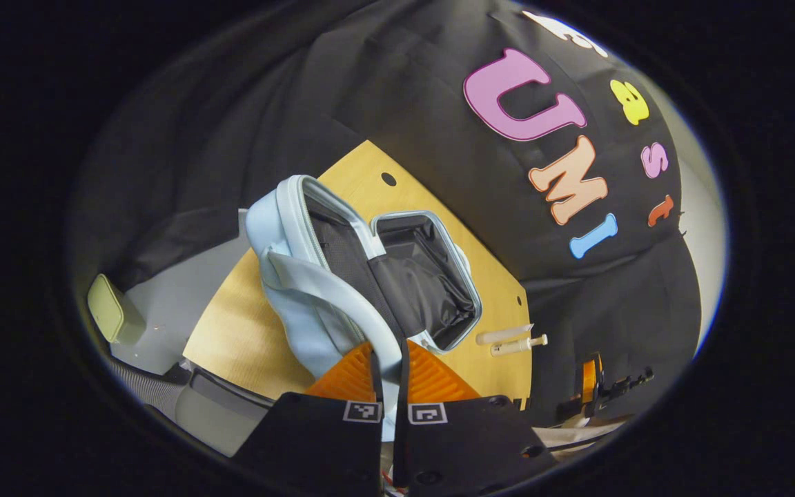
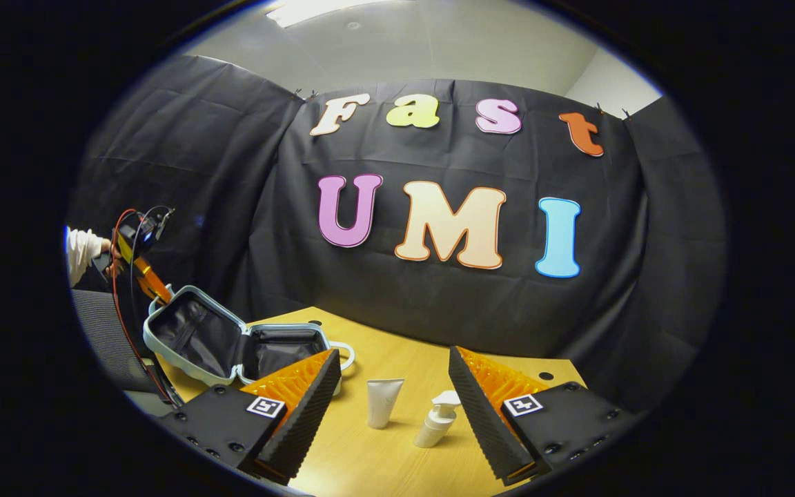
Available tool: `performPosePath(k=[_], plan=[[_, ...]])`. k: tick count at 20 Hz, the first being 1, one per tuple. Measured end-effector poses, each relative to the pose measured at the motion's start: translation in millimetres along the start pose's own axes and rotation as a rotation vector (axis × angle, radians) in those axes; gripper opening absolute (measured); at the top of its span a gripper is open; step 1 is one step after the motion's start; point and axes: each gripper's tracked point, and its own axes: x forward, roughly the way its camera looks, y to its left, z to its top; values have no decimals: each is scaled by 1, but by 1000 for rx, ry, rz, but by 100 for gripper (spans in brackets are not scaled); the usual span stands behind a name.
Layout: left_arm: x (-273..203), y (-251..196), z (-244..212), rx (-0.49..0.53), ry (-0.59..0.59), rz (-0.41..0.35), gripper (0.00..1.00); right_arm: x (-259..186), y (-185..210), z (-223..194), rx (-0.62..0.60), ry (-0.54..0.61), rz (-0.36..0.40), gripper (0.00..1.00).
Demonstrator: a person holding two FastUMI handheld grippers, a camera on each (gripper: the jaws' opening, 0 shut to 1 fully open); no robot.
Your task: First open the suitcase, pack the skin care products into it, and then close the suitcase.
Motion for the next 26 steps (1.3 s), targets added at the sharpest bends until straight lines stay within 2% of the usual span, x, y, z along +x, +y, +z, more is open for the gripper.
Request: performPosePath(k=[3,6,9,10,12,13,14,16,19,21,23,26], plan=[[10,30,-11,-64,-64,-60,0,-3,-3,2,3,-4,-11,99],[13,41,-19,-174,-132,-179,0,-7,-9,2,-30,6,-24,99],[13,58,-30,-236,-174,-223,1,-10,-7,1,-30,12,-19,99],[16,68,-34,-253,-179,-203,3,-11,-7,1,-26,13,-17,99],[20,111,-58,-227,-123,-22,11,-15,-6,0,-30,13,-14,99],[17,126,-74,-201,-71,33,25,-16,-7,-1,-34,12,-14,99],[9,124,-84,-197,-48,42,15,-18,-8,-3,-36,14,-15,99],[-2,112,-81,-164,-75,61,22,-20,-10,-9,-28,22,-16,99],[-18,114,-81,-93,-103,165,62,-22,-12,-17,-5,30,-15,99],[-35,112,-69,-35,-168,257,95,-22,-18,-25,-3,39,-16,99],[-56,83,-49,46,-268,291,95,-19,-26,-35,9,55,-19,99],[-69,10,-21,241,-409,299,95,-11,-44,-49,32,71,-33,99]])
